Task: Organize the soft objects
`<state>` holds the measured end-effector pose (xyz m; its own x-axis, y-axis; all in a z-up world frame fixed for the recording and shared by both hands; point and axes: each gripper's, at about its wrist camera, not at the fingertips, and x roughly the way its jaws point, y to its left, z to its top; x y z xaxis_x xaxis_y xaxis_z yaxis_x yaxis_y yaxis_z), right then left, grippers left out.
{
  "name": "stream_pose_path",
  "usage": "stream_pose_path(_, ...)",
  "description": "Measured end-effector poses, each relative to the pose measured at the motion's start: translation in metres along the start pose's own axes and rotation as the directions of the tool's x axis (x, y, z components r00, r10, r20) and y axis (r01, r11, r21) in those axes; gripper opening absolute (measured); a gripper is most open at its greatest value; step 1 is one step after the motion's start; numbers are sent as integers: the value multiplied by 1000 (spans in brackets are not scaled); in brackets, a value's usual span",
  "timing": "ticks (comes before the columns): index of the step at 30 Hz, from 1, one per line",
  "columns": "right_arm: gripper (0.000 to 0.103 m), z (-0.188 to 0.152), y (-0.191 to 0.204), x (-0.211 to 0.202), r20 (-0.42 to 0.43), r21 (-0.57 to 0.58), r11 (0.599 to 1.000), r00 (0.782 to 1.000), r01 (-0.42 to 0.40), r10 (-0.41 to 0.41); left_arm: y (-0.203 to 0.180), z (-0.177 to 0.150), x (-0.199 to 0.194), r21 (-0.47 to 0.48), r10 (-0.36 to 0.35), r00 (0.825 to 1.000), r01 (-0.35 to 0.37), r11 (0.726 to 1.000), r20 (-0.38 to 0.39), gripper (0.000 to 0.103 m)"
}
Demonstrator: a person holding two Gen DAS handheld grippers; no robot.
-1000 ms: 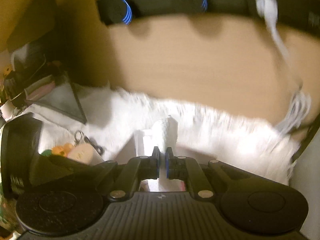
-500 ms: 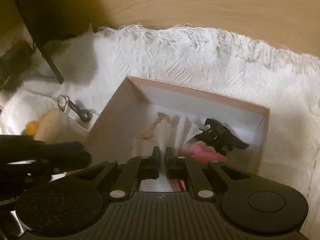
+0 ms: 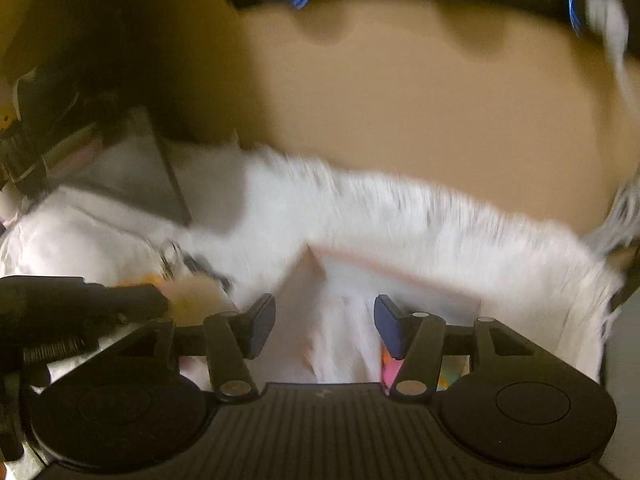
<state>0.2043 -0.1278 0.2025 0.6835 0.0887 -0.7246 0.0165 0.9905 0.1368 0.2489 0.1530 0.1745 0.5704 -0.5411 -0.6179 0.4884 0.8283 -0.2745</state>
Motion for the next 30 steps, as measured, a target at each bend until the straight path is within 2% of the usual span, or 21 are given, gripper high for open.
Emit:
stream_pose_path(3, 62, 16, 32, -22, 87, -25, 1000, 996, 8, -5, 55, 13, -32, -76, 64, 997, -61, 995, 36, 17)
stream_pose_path(6, 63, 29, 63, -34, 139, -23, 999, 990, -29, 32, 103, 15, -49, -146, 108, 994, -105, 984, 13, 17)
stream_pose_path(9, 64, 37, 93, -34, 145, -32, 997, 986, -73, 77, 127, 4, -52, -164, 87, 996, -88, 982, -15, 17)
stream_pose_path(12, 64, 31, 119, -27, 127, -67, 993, 986, -96, 104, 123, -13, -46, -111, 3, 999, -7, 994, -39, 17)
stream_pose_path(16, 64, 1, 146, -16, 106, -160, 983, 988, -90, 108, 100, -23, -36, 51, -88, 993, 92, 994, -83, 17)
stream_pose_path(18, 64, -16, 151, -12, 73, -193, 977, 991, -93, 109, 87, -21, -26, 135, -98, 989, 113, 984, -111, 17)
stream_pose_path(20, 64, -28, 152, -6, 38, -212, 972, 994, -97, 107, 77, -14, -8, 182, -69, 987, 96, 979, -148, 17)
stream_pose_path(24, 64, -51, 153, -8, 11, -300, 948, 993, -106, 114, 73, -1, 35, 225, -19, 966, 79, 971, -259, 17)
stream_pose_path(27, 64, -68, 152, -2, -12, -359, 926, 993, -118, 121, 76, 2, 62, 239, 17, 932, 76, 968, -362, 17)
stream_pose_path(30, 64, -83, 143, 9, -53, -343, 923, 985, -174, 165, 75, 4, 80, 339, 114, 895, 44, 940, -432, 22)
